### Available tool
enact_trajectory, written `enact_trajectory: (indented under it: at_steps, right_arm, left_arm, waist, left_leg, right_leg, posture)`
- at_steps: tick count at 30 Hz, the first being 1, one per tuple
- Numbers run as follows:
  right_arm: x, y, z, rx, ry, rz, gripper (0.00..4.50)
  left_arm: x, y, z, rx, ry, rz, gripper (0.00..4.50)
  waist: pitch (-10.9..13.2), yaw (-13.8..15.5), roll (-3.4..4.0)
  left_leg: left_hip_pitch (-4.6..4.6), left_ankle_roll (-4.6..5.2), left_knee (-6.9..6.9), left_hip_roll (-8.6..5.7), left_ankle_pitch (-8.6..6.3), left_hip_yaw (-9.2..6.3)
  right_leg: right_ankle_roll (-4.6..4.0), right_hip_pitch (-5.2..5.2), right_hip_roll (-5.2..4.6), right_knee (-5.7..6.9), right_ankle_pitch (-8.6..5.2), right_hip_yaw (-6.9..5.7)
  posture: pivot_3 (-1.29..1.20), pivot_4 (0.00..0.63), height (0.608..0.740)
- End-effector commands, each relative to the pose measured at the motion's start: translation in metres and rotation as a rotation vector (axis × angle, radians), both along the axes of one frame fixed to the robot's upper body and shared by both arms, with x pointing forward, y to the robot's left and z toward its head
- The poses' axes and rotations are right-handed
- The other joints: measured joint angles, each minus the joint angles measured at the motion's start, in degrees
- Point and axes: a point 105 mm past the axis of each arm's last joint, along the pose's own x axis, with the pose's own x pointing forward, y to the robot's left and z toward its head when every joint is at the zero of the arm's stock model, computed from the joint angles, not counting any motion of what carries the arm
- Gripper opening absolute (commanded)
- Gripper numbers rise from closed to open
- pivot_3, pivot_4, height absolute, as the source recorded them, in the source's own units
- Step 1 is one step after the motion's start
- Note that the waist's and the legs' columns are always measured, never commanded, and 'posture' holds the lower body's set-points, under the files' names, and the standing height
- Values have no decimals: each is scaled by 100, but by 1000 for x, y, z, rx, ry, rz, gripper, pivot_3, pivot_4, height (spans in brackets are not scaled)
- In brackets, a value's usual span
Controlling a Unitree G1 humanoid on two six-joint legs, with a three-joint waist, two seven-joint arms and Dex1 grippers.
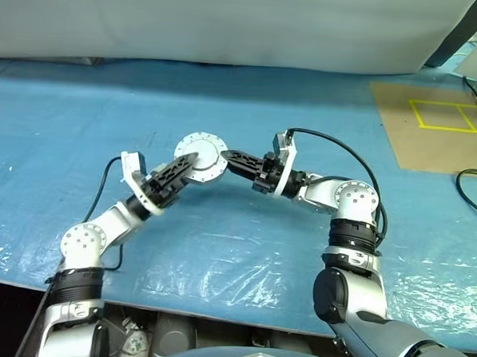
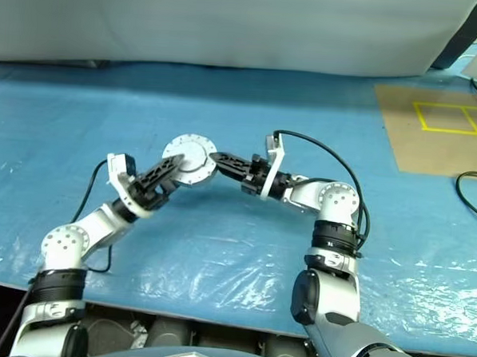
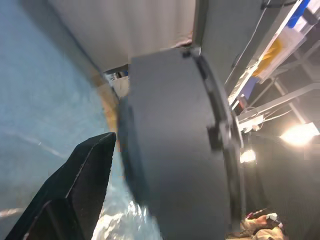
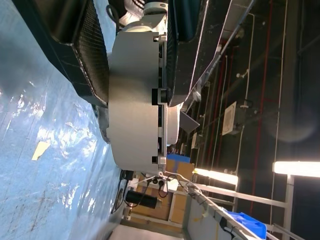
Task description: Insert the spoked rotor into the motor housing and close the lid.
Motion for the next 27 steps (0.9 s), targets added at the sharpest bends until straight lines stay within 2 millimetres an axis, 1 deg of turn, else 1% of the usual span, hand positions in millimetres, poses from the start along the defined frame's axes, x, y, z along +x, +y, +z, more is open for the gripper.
enact_trajectory:
  at_steps: [1, 5, 8, 11, 14, 15, 19, 21, 23, 25, 27]
  right_arm:
    - [-4, 2, 27, 71, -95, 25, 1236]
    - [-3, 2, 25, 72, -86, 16, 1236]
    - [-3, 2, 24, 68, -85, 13, 1236]
    - [-2, 2, 22, 61, -80, 9, 1236]
    - [-2, 3, 22, 62, -78, 7, 1236]
    - [-2, 3, 22, 62, -77, 7, 1236]
    - [-2, 3, 21, 61, -77, 6, 1236]
    - [-2, 3, 21, 56, -84, 5, 1236]
    - [-3, 4, 21, 23, -123, -5, 1236]
    - [-2, 4, 21, -9, -170, -30, 1236]
    - [2, 4, 20, -7, -168, -55, 1964]
  left_arm:
    - [-1, -2, 18, -41, -57, -4, 4458]
    - [-1, -11, 7, 28, -30, -13, 4458]
    - [2, -12, 8, 41, -38, 14, 4458]
    - [5, -11, 5, 57, -44, 47, 3899]
    - [4, -11, 7, 38, -51, 50, 2953]
    - [4, -11, 8, 29, -51, 51, 2724]
    - [1, -9, 10, 6, -46, 34, 2687]
    - [-1, -11, 8, 21, -33, 14, 2686]
    - [-5, -15, 14, 5, -47, -17, 2685]
    - [-5, -16, 14, 14, -49, -11, 2685]
    - [-2, -14, 13, 16, -44, 5, 2685]
  waist:
    - [0, -20, -1]
    - [0, -10, -1]
    - [1, -5, -1]
    - [1, -6, -1]
    - [1, -2, -1]
    - [1, -3, -2]
    - [1, -8, -2]
    - [1, -7, -2]
    - [1, -4, -2]
    - [1, 1, -2]
    - [1, 0, -2]
  left_leg:
    - [2, 0, 0, 0, 0, 0]
    - [0, 0, -1, 0, 0, -3]
    - [-1, 0, -1, -4, 0, -4]
    - [1, 0, 0, -3, 0, -4]
    - [0, 0, 0, -4, 0, -4]
    - [-1, 0, 1, -4, 0, -4]
    - [0, 0, 1, -3, 0, -4]
    - [0, 0, 1, -3, 0, -4]
    - [0, 0, 1, -3, 0, -4]
    - [-1, 0, 1, -3, 0, -5]
    - [-1, 0, 1, -3, 0, -5]
  right_leg:
    - [0, 0, 1, 0, 0, 1]
    - [0, -2, 3, -1, 0, 0]
    - [1, -2, 0, -1, 0, 0]
    - [1, -1, 0, 2, 1, 0]
    - [1, -1, -1, 2, 1, 0]
    - [2, 0, -1, 1, 1, 0]
    - [1, -1, 1, 1, 1, 0]
    - [2, -1, 0, 1, 1, 0]
    - [2, -1, 0, 1, 1, 0]
    - [2, -1, 0, 1, 1, 0]
    - [2, 0, -1, 1, 1, 0]
  posture:
    - [0, 150, 740]
    - [0, 150, 740]
    - [0, 150, 740]
    - [0, 150, 740]
    - [0, 150, 740]
    - [0, 150, 740]
    - [0, 150, 740]
    - [0, 150, 740]
    - [0, 150, 740]
    - [0, 150, 740]
    - [0, 150, 740]
